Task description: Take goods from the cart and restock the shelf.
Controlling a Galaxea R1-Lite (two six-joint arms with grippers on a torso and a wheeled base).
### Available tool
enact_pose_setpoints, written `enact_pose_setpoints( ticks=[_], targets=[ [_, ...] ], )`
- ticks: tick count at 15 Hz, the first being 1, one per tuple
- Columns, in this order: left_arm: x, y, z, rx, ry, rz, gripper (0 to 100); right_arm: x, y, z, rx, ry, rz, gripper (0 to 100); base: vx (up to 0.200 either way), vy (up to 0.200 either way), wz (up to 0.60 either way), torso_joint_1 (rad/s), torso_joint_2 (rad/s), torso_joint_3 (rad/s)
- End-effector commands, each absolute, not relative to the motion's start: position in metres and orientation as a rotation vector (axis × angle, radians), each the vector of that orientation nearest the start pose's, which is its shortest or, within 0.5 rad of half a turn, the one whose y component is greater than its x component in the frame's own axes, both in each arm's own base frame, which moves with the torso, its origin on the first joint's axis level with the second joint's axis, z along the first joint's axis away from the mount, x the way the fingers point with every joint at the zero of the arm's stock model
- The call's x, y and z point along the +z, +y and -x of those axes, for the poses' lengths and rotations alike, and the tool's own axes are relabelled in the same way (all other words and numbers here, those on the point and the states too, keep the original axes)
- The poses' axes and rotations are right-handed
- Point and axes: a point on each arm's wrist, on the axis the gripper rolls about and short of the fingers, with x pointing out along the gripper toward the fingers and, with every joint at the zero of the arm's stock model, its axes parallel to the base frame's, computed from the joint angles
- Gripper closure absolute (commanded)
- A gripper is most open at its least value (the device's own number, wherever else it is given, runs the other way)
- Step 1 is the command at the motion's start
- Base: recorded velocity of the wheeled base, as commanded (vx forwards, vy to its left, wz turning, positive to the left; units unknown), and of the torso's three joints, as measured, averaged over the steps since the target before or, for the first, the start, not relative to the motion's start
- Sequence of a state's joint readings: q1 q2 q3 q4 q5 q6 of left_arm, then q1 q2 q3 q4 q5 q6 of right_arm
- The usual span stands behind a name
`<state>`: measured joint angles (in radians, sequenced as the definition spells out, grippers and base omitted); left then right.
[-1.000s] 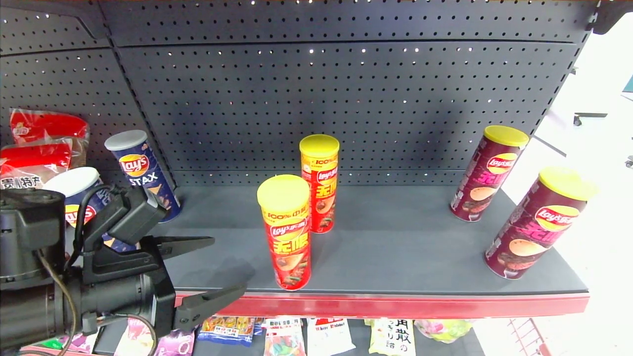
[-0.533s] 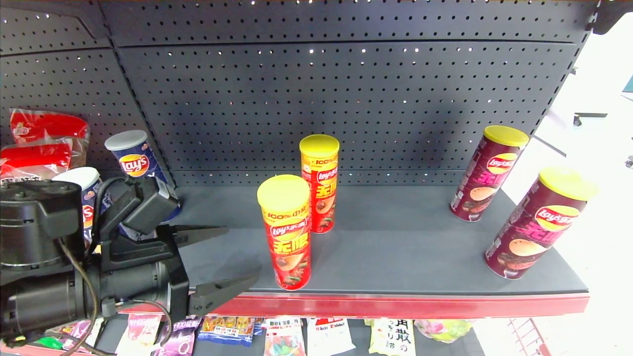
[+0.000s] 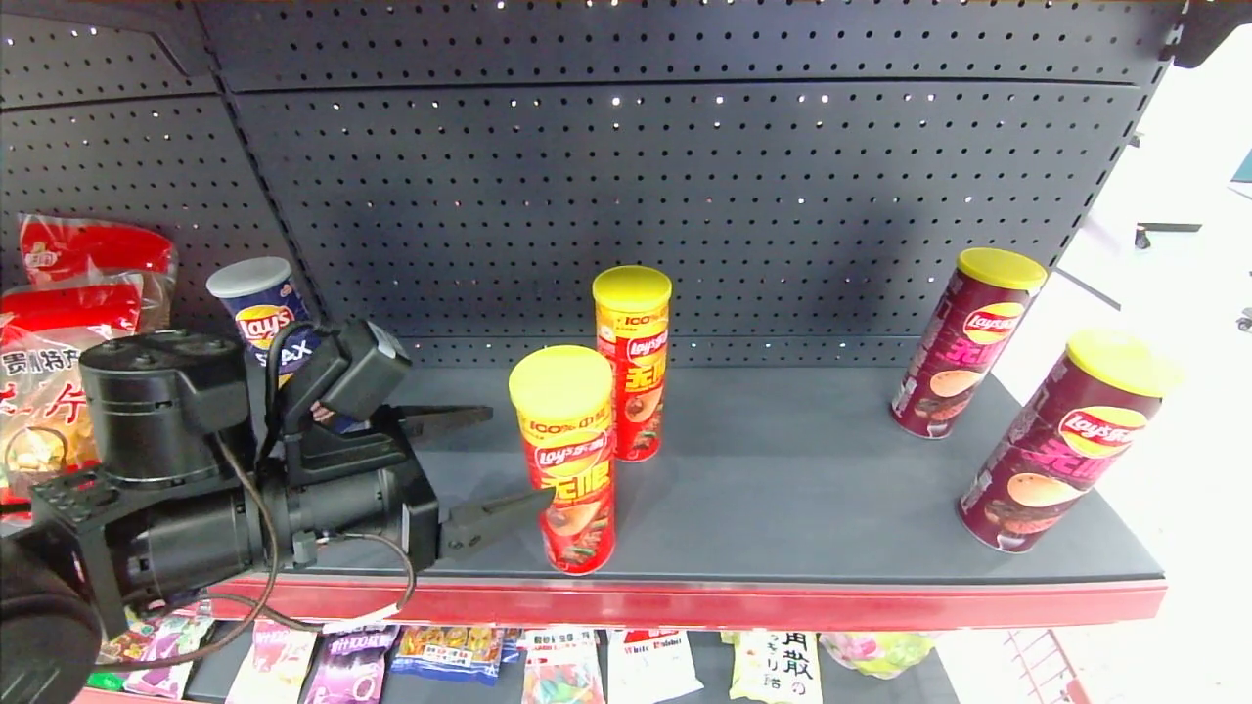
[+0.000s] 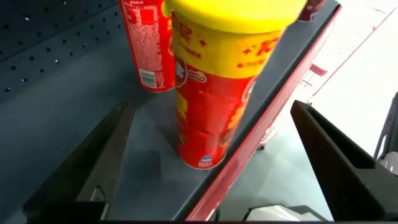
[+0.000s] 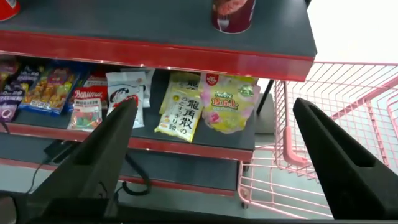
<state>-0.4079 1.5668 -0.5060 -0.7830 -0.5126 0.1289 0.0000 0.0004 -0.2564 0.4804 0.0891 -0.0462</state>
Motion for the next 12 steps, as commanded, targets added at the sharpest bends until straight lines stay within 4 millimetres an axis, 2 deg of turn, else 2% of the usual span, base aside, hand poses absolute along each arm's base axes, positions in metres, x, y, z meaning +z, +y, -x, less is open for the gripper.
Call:
enact_pose_setpoints(
  ticks=[1, 4, 7, 12],
  targets=[
    [0.157, -0.115, -0.232, -0.939, 0.225, -0.106, 0, 0.093, 0.002, 0.05, 0.094, 0.228, 0.034, 0, 0.0, 0.0, 0.0, 0.0, 0.0, 0.0],
    [0.161, -0.123, -0.24, -0.952, 0.2, -0.109, 0, 0.092, 0.002, 0.049, 0.091, 0.23, 0.025, 0, 0.0, 0.0, 0.0, 0.0, 0.0, 0.0],
    [0.161, -0.126, -0.239, -0.964, 0.195, -0.11, 0, 0.092, 0.002, 0.049, 0.088, 0.226, 0.012, 0, 0.0, 0.0, 0.0, 0.0, 0.0, 0.0],
    [0.152, -0.133, -0.252, -0.961, 0.182, -0.115, 0, 0.093, 0.002, 0.049, 0.08, 0.224, -0.004, 0, 0.0, 0.0, 0.0, 0.0, 0.0, 0.0]
  ],
)
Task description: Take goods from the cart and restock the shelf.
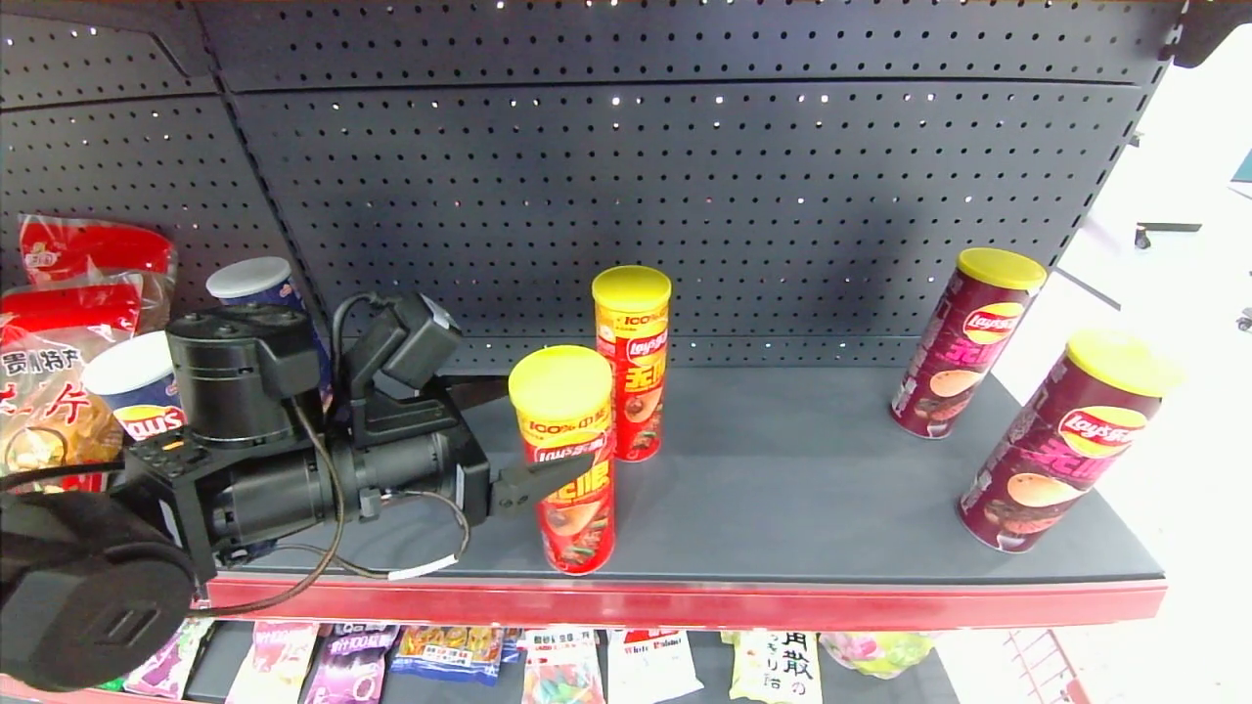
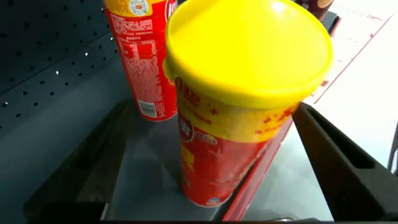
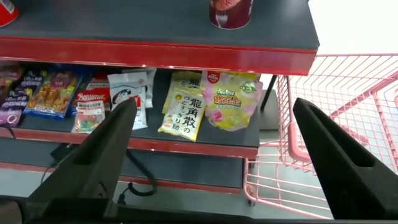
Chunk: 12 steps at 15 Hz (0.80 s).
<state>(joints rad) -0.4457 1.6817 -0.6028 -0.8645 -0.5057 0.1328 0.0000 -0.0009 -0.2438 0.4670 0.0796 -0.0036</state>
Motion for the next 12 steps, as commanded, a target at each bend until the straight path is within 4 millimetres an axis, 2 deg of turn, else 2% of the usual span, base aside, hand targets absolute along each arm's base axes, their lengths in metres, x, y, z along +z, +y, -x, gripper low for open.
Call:
enact_pose_setpoints(
  ticks=[1, 12],
  targets=[
    [0.149, -0.136, -0.254, -0.967, 0.177, -0.117, 0, 0.093, 0.002, 0.049, 0.08, 0.224, -0.007, 0, 0.0, 0.0, 0.0, 0.0, 0.0, 0.0],
    [0.142, -0.154, -0.268, -0.998, 0.179, -0.121, 0, 0.093, 0.002, 0.048, 0.072, 0.217, -0.033, 0, 0.0, 0.0, 0.0, 0.0, 0.0, 0.0]
  ],
)
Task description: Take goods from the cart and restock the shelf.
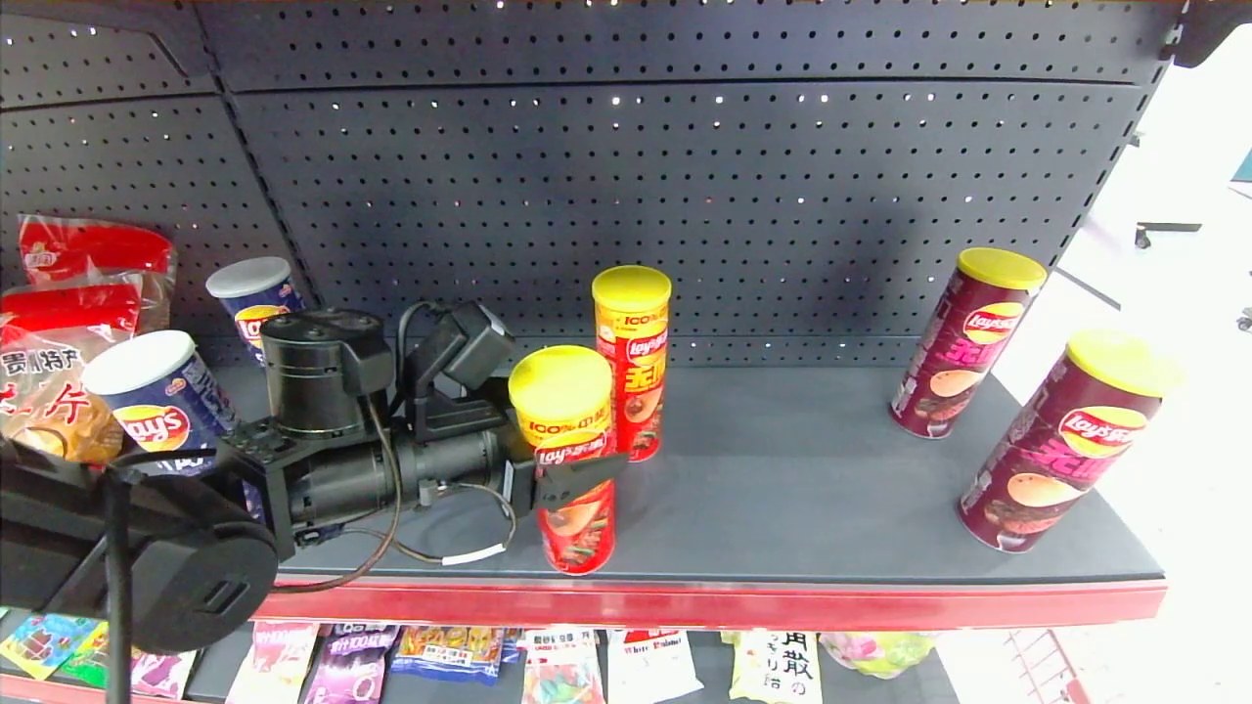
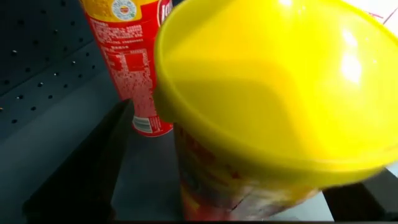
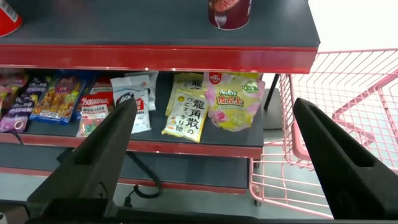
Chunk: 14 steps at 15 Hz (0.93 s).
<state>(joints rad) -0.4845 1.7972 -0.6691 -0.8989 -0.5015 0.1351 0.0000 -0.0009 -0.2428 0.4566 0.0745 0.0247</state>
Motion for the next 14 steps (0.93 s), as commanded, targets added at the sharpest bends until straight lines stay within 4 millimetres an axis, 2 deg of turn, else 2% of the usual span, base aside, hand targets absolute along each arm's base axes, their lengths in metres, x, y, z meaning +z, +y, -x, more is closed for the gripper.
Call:
enact_pose_setpoints(
  ticks=[1, 8, 14],
  targets=[
    [0.141, -0.155, -0.269, -0.998, 0.182, -0.123, 100, 0.093, 0.002, 0.048, 0.071, 0.217, -0.032, 0, 0.0, 0.0, 0.0, 0.0, 0.0, 0.0],
    [0.141, -0.161, -0.269, -1.003, 0.179, -0.125, 100, 0.093, 0.002, 0.048, 0.067, 0.217, -0.035, 0, 0.0, 0.0, 0.0, 0.0, 0.0, 0.0],
    [0.146, -0.171, -0.268, -1.107, 0.15, -0.116, 100, 0.093, 0.002, 0.048, 0.066, 0.217, -0.033, 0, 0.0, 0.0, 0.0, 0.0, 0.0, 0.0]
  ],
)
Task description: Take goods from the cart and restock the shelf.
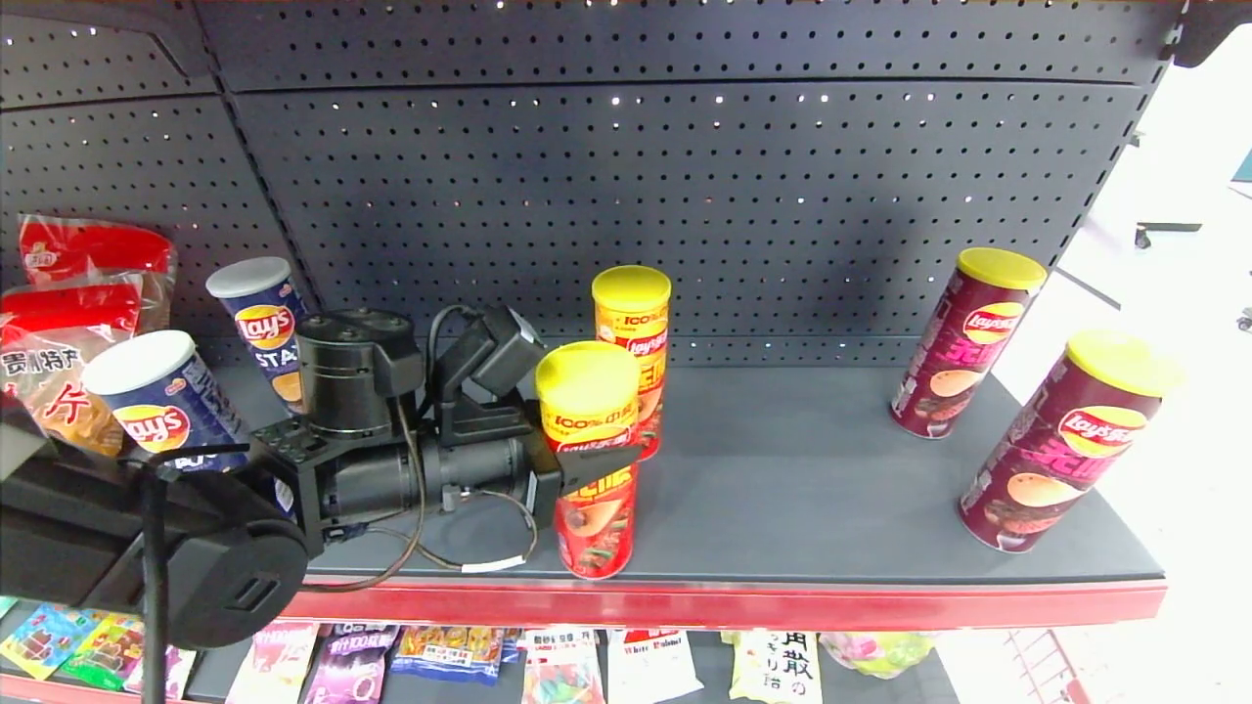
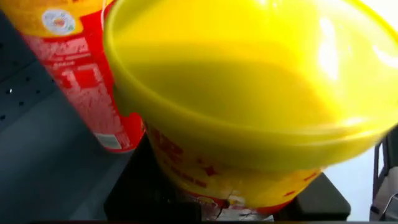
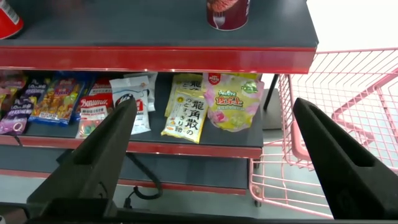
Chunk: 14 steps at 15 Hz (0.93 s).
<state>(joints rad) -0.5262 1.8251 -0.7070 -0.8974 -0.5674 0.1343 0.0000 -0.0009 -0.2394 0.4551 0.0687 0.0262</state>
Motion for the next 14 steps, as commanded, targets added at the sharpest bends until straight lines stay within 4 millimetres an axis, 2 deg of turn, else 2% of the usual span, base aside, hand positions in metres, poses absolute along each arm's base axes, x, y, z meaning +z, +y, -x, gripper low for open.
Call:
enact_pose_setpoints(
  ticks=[1, 4, 8, 12, 14],
  targets=[
    [0.146, -0.173, -0.273, -1.109, 0.143, -0.117, 100, 0.093, 0.002, 0.048, 0.066, 0.217, -0.033, 0, 0.0, 0.0, 0.0, 0.0, 0.0, 0.0],
    [0.15, -0.179, -0.282, -1.138, 0.115, -0.114, 100, 0.093, 0.001, 0.048, 0.053, 0.217, -0.026, 0, 0.0, 0.0, 0.0, 0.0, 0.0, 0.0],
    [0.145, -0.18, -0.282, -1.246, 0.127, -0.098, 100, 0.093, 0.001, 0.048, 0.042, 0.217, -0.022, 0, 0.0, 0.0, 0.0, 0.0, 0.0, 0.0],
    [0.135, -0.171, -0.299, -1.278, 0.109, -0.131, 100, 0.093, 0.001, 0.048, 0.043, 0.217, -0.02, 0, 0.0, 0.0, 0.0, 0.0, 0.0, 0.0],
    [0.133, -0.17, -0.3, -1.3, 0.107, -0.133, 100, 0.093, 0.001, 0.048, 0.043, 0.216, -0.016, 0, 0.0, 0.0, 0.0, 0.0, 0.0, 0.0]
  ],
)
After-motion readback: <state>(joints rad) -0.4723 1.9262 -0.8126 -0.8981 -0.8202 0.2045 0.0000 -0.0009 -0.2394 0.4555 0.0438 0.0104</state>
